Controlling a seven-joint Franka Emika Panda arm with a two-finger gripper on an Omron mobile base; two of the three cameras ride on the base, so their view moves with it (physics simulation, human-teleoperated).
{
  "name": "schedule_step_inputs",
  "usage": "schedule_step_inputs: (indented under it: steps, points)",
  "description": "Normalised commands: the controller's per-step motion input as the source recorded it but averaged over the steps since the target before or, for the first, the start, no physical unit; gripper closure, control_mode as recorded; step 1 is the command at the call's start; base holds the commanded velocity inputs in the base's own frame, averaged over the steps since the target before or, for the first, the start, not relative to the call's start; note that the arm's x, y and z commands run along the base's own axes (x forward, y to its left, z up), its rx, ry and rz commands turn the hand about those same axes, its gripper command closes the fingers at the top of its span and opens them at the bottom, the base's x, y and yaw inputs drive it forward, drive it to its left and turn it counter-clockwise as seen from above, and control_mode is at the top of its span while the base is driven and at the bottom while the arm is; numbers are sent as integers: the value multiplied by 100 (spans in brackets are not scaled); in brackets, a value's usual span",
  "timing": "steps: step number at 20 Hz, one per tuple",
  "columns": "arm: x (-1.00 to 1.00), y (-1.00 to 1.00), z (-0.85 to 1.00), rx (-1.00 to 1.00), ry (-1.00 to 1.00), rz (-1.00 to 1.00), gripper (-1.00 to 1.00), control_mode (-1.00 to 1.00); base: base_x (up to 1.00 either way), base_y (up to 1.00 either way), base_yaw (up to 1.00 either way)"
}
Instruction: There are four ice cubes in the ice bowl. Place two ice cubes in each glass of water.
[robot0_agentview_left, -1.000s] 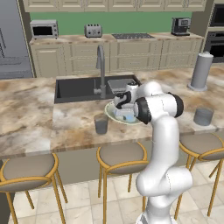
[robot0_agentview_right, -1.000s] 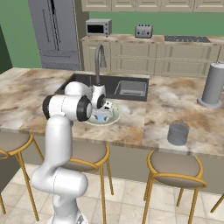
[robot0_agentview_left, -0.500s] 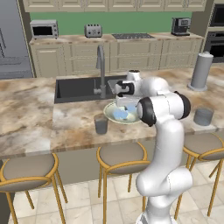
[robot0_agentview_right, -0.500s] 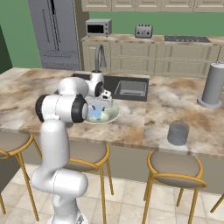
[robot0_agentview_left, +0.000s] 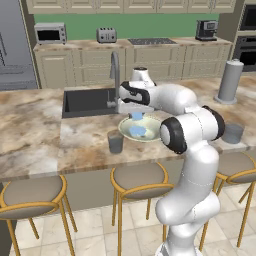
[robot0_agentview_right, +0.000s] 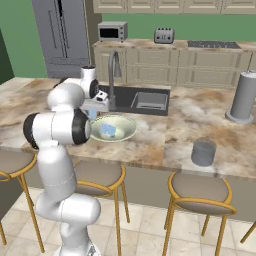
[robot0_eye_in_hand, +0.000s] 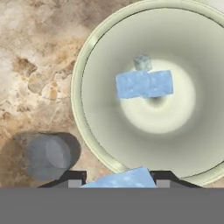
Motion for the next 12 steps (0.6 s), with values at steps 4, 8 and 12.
schedule_step_inputs:
  steps: [4, 8, 12]
  points:
    - [-3, 100, 0, 0, -1, 0, 100, -100, 0, 0, 0]
    - [0, 100, -6, 0, 1, 0, 100, -100, 0, 0, 0]
    - [0, 55, -5, 0, 1, 0, 100, -100, 0, 0, 0]
